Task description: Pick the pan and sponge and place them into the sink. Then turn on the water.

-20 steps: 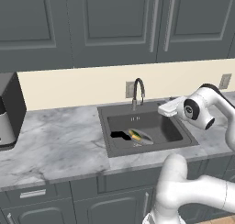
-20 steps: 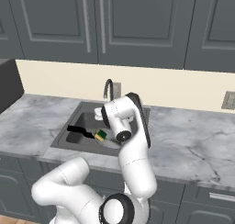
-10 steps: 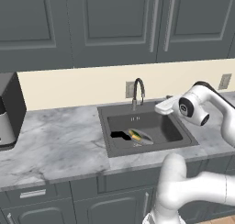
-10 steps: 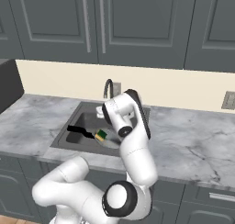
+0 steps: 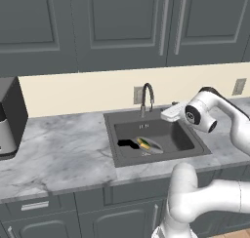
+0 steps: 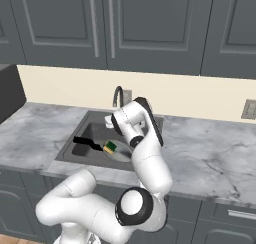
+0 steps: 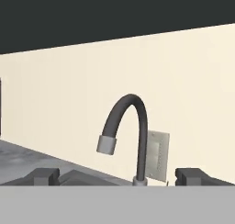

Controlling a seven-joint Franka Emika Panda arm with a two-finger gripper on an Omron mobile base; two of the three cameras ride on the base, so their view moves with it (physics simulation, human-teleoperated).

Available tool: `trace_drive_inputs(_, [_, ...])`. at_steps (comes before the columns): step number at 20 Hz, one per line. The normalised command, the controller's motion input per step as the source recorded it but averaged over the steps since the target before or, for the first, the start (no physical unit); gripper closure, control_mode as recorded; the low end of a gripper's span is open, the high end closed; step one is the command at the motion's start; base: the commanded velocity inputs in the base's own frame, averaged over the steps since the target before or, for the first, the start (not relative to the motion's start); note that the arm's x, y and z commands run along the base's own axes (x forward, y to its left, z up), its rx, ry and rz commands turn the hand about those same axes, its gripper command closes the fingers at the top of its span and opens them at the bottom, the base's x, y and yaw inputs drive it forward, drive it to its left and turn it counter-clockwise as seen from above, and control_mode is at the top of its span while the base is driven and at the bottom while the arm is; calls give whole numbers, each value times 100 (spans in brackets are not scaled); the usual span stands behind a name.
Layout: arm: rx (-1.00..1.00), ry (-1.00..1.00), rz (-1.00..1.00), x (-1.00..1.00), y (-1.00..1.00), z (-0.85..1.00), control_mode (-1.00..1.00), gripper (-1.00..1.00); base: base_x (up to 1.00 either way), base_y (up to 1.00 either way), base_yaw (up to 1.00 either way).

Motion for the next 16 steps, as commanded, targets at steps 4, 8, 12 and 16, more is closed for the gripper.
trace_drive_inputs(4, [0, 1, 6, 27, -3, -8, -100, -100, 0, 0, 0])
trace_drive_inputs(8, [3, 3, 5, 29, -14, 0, -100, -100, 0, 0, 0])
trace_drive_inputs(12, [4, 5, 5, 31, -16, -2, -100, -100, 0, 0, 0])
trace_drive_inputs(16, [4, 8, 5, 28, -17, -2, -100, -100, 0, 0, 0])
